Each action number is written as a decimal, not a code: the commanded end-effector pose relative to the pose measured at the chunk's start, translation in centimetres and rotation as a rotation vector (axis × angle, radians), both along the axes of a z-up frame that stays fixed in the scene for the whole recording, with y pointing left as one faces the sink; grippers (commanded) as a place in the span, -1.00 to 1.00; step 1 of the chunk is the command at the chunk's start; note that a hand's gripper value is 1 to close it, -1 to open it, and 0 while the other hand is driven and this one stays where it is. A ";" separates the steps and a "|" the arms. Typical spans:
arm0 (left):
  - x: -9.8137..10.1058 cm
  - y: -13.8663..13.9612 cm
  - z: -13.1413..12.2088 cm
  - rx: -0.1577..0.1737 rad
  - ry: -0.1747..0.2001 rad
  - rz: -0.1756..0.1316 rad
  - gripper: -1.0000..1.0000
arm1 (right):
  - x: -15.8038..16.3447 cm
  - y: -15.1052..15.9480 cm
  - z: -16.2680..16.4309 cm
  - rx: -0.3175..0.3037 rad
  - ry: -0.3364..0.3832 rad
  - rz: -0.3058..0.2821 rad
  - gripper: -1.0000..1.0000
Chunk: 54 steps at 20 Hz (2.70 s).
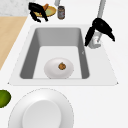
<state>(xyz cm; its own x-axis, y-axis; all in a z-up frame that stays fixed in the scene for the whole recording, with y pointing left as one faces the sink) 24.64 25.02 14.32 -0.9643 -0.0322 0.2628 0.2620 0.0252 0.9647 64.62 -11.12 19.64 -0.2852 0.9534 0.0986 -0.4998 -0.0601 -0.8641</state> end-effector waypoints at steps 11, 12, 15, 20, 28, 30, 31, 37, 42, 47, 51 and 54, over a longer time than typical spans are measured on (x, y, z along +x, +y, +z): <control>0.0 0.0 0.0 0.000 0.000 0.000 0.00 | -0.4 -1.3 -1.1 0.018 -0.054 0.009 1.00; 0.0 0.0 0.0 0.000 0.000 0.000 0.00 | -0.4 -1.3 -1.4 0.028 -0.055 0.010 1.00; 0.0 0.0 0.0 0.000 0.000 0.000 0.00 | 0.4 -0.7 -1.5 0.054 -0.054 0.020 1.00; 0.0 0.0 0.0 0.000 0.000 0.000 0.00 | 0.3 -1.4 -2.1 0.050 -0.083 0.035 1.00; 0.0 0.0 0.0 0.000 0.000 0.000 0.00 | 0.2 -1.6 -2.9 0.077 -0.072 0.007 1.00; 0.0 0.0 0.0 0.000 0.000 0.000 0.00 | 0.2 -1.7 -3.0 0.083 -0.076 0.006 1.00; 0.0 0.0 0.0 0.000 0.000 0.000 0.00 | 0.2 -1.7 -3.1 0.084 -0.077 0.004 1.00; 0.0 0.0 0.0 0.000 0.000 0.000 0.00 | 0.1 -1.9 -3.7 0.089 -0.061 0.001 1.00; 0.0 0.0 0.0 0.000 0.000 0.000 0.00 | -0.2 -2.4 -3.8 0.146 -0.099 -0.015 1.00; 0.0 0.0 0.0 0.000 0.000 0.000 0.00 | -0.3 -2.7 -3.9 0.178 -0.113 -0.019 1.00; 0.0 0.0 0.0 0.000 0.000 0.000 0.00 | 0.1 -1.9 -3.8 0.140 -0.084 0.018 1.00; 0.0 0.0 0.0 0.000 0.000 0.000 0.00 | 0.2 -1.7 -2.8 0.146 -0.121 0.010 1.00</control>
<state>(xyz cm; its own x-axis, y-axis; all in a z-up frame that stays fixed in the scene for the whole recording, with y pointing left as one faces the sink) 24.64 25.02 14.32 -0.9643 -0.0322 0.2628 0.2620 0.0252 0.9647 64.78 -12.82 17.52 -0.3038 0.9314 0.2006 -0.3789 0.0751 -0.9224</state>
